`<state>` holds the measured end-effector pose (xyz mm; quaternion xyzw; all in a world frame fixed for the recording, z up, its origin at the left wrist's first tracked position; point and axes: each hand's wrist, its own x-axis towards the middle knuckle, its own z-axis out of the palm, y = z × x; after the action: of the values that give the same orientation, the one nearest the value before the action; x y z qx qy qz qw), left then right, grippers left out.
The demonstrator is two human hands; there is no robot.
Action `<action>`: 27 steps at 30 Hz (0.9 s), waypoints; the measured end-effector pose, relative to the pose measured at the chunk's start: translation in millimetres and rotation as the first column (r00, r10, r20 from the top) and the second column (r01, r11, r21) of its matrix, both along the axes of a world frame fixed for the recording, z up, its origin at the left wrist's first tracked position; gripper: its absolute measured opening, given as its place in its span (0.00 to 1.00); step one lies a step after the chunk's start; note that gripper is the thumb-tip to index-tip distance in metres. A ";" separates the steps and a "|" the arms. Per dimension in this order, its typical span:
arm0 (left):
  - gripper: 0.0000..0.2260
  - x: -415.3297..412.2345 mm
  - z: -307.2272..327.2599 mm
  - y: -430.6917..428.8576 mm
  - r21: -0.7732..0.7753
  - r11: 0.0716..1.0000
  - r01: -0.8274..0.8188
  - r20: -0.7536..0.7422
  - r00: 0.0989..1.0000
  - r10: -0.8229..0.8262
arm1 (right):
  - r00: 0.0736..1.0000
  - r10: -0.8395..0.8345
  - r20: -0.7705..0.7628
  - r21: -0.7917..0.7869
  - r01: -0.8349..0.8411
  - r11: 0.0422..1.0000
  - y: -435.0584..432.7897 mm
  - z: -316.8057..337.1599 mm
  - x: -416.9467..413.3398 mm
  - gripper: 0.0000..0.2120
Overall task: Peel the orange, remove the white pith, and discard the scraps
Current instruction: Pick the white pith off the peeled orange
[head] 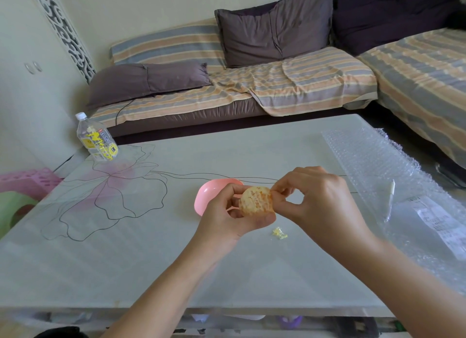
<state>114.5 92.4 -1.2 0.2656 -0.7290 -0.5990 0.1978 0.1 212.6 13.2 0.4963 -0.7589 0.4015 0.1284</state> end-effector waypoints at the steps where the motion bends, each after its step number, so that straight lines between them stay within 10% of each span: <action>1: 0.26 0.1 0.4 0.0 0.005 1.000 0.005 -0.003 1.000 -0.005 | 1.000 0.000 0.031 0.005 0.000 1.000 0.3 0.1 -0.3 0.03; 17: 0.26 9.7 -5.4 -9.1 0.054 0.993 0.101 -0.034 0.995 -0.099 | 0.861 0.034 0.507 -0.051 -0.010 0.999 -4.4 -2.2 -0.7 0.06; 27: 0.29 11.6 -27.7 -22.9 0.148 0.985 0.093 0.039 0.994 -0.100 | 0.952 -0.121 0.281 0.274 0.041 0.961 -21.7 -49.9 -25.8 0.07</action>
<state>126.1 69.5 -28.9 0.2575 -0.6997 -0.6533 0.1315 -25.7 191.0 -36.7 0.4118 -0.8362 0.3602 -0.0373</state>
